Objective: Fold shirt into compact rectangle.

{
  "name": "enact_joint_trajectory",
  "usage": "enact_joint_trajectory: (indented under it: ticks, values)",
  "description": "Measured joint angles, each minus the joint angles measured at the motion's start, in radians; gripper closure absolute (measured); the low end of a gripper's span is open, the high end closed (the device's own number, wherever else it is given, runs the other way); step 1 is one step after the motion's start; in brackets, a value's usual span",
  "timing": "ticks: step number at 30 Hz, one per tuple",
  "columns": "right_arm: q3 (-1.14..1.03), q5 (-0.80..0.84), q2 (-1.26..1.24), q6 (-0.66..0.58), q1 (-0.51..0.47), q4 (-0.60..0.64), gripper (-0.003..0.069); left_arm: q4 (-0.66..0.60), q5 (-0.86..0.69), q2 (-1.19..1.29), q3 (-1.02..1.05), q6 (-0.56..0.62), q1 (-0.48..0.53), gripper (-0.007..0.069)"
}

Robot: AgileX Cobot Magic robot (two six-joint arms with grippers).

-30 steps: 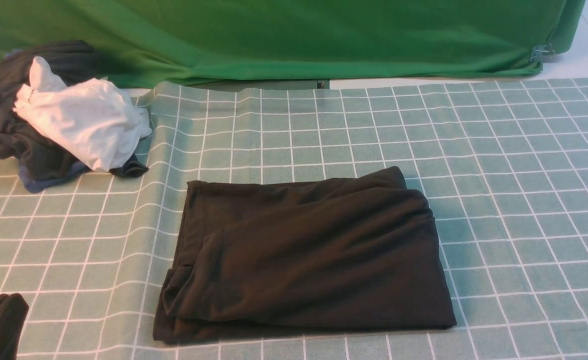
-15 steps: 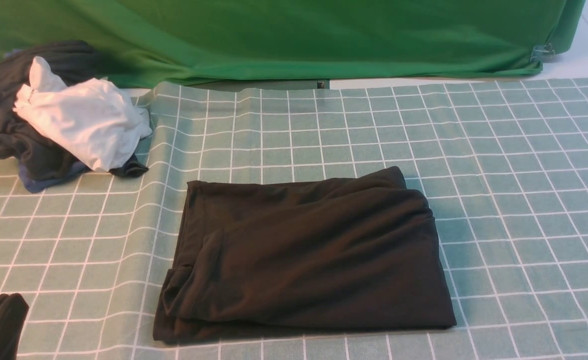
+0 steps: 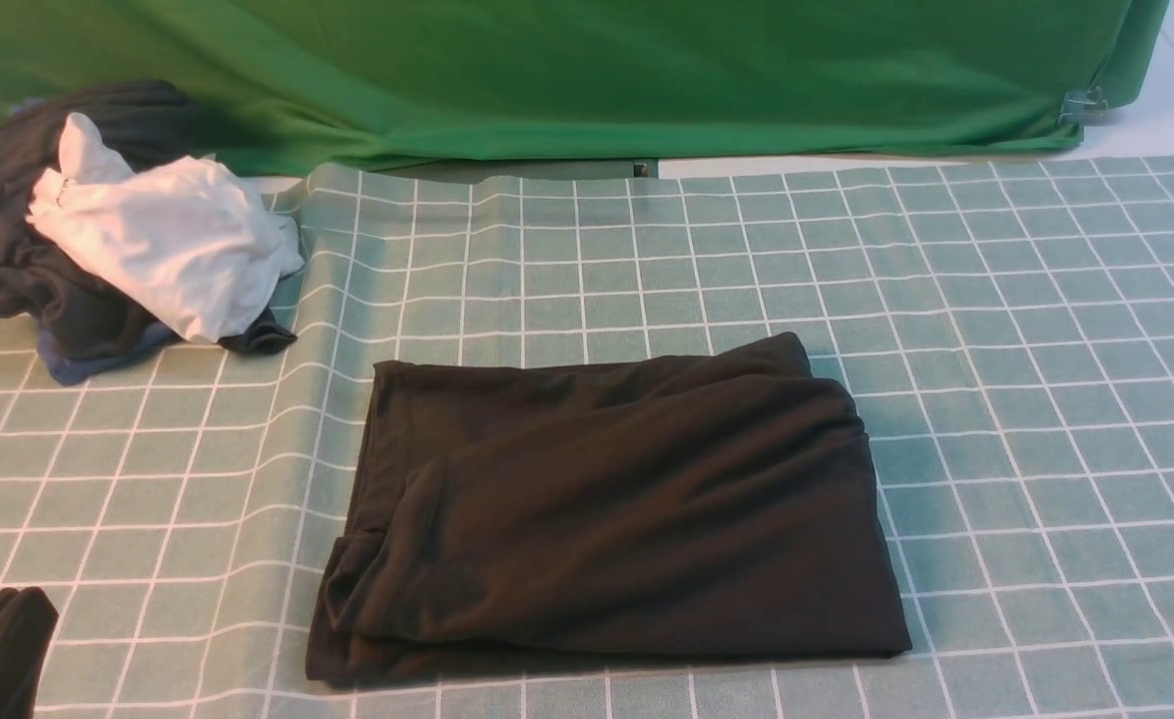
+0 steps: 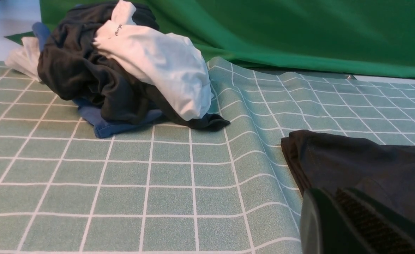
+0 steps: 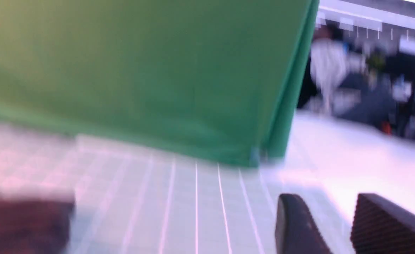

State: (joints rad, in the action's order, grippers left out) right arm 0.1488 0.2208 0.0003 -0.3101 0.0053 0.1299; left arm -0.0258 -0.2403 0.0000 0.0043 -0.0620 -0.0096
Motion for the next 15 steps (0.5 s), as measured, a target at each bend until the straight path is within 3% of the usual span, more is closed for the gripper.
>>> enact_joint_trajectory:
  ticks: [4,15]
  values:
    - [-0.144,-0.009,0.000,-0.014,-0.023,-0.001,0.0421,0.000,0.000,0.000,0.000,0.002,0.000,0.0610]
    - [-0.158,0.047,0.000,-0.040,-0.024,-0.004,0.0421,0.007,0.000,0.000,0.000,0.009,0.000,0.0610]
